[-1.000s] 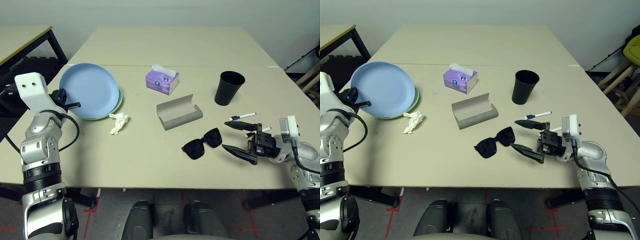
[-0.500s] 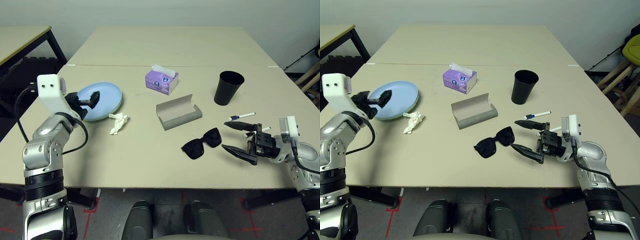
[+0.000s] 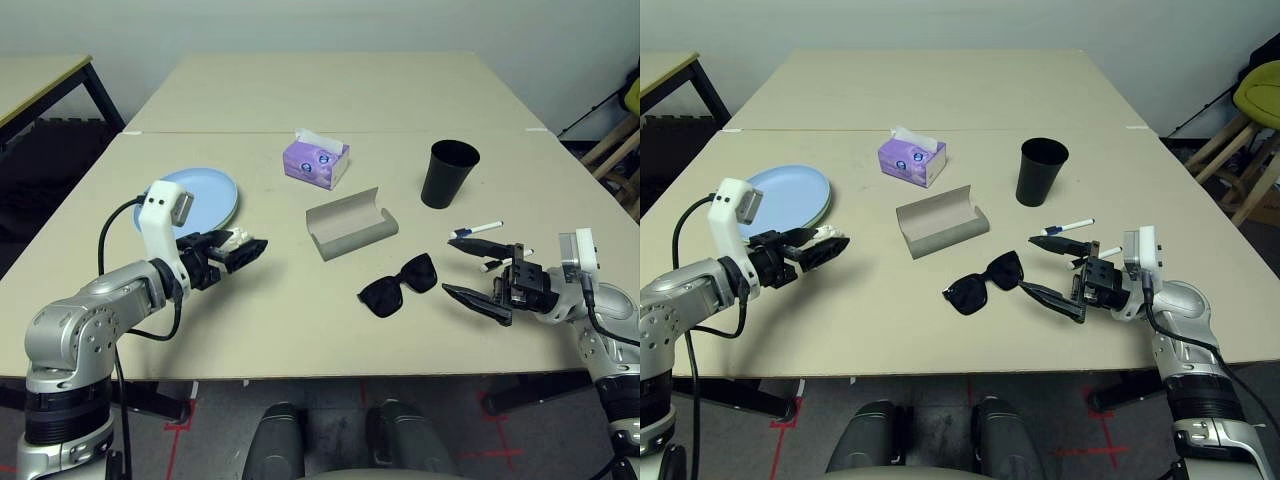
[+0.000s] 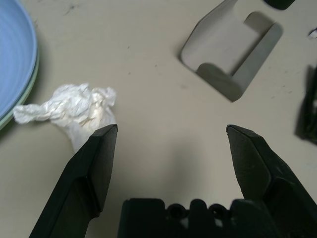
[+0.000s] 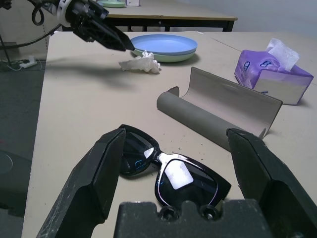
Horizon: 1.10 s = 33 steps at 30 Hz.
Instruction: Organize and tidy the items on the table.
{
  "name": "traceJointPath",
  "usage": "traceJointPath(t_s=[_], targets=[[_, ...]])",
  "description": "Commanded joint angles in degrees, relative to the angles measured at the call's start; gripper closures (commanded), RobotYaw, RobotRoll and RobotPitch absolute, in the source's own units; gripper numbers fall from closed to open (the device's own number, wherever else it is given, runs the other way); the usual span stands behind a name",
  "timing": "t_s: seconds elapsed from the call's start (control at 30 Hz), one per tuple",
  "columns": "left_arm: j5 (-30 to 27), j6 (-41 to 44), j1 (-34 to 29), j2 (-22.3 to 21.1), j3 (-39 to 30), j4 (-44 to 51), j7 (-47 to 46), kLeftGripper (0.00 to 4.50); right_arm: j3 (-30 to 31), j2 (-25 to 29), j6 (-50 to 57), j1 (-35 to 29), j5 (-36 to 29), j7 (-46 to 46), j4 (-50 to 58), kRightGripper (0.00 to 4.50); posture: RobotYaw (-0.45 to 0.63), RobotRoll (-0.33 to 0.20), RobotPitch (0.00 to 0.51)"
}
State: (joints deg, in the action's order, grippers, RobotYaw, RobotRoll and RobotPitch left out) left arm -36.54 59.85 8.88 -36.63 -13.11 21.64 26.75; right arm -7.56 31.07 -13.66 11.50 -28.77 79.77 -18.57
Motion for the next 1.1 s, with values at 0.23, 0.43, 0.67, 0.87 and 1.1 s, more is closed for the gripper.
traceJointPath(t_s=[0.23,0.43,0.67,0.87,1.1], targets=[[13.6,-13.1,-2.3,-0.7,8.2,-4.2,-1.3,0.04,-1.2,-0.4,3.0,0.5,-1.6,-3.2,1.5,0.00,0.09,0.000,0.049],[23.2,-21.7,-4.7,-0.1,13.3,-8.3,-3.7,0.04,-0.9,-0.1,2.8,0.0,-1.2,-3.1,1.8,0.00,0.09,0.000,0.048],[28.3,-25.9,-3.7,3.0,13.9,-12.1,-6.8,0.65,-0.7,-0.2,2.8,-0.2,-1.0,-3.5,2.1,0.00,0.09,0.000,0.050],[29.5,-26.6,-2.5,4.7,13.3,-12.9,-6.8,2.87,-0.6,-0.2,2.7,-0.1,-0.9,-3.8,2.1,0.00,0.09,0.000,0.049],[23.3,-21.7,0.4,5.4,9.0,-8.6,-2.9,4.48,-0.4,-0.2,2.5,0.0,-0.6,-3.8,1.8,0.00,0.09,0.000,0.050]])
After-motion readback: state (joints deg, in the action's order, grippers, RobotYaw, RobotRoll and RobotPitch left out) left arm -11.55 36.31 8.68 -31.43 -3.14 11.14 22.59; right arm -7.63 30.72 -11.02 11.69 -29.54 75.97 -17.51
